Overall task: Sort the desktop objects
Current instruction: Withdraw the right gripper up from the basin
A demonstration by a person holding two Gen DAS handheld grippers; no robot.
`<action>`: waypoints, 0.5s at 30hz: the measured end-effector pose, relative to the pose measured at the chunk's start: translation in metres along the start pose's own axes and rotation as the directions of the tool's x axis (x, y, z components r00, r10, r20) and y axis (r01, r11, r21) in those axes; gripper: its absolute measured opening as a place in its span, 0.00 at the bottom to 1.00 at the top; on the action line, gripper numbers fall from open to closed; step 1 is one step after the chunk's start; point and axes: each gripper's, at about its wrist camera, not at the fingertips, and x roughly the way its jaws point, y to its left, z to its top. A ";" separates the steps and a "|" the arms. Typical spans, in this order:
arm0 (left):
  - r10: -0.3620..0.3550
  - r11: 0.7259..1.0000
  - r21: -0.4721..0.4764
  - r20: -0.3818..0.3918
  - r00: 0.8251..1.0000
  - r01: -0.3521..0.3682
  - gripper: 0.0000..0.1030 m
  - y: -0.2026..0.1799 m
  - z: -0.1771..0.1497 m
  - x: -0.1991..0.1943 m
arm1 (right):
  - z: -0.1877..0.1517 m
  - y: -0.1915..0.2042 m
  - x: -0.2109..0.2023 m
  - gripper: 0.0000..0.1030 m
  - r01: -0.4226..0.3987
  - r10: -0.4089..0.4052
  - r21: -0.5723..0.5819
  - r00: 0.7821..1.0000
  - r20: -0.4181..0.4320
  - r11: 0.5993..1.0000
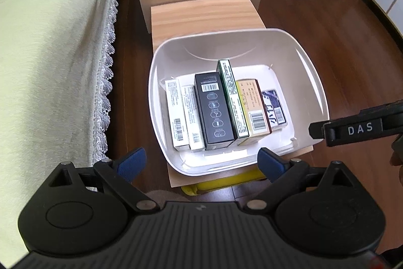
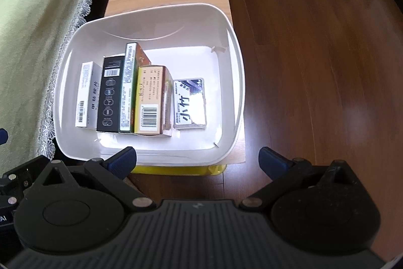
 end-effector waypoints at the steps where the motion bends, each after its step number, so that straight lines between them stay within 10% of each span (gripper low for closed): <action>1: 0.000 1.000 -0.007 0.009 1.000 0.000 0.94 0.001 -0.001 -0.002 | 0.000 0.002 -0.002 0.99 -0.002 0.002 -0.004 1.000 0.004 1.000; 15: 0.038 0.996 -0.079 0.125 0.991 -0.029 0.94 0.024 -0.011 -0.043 | 0.000 0.024 -0.024 0.99 -0.033 0.036 -0.048 0.998 0.058 0.998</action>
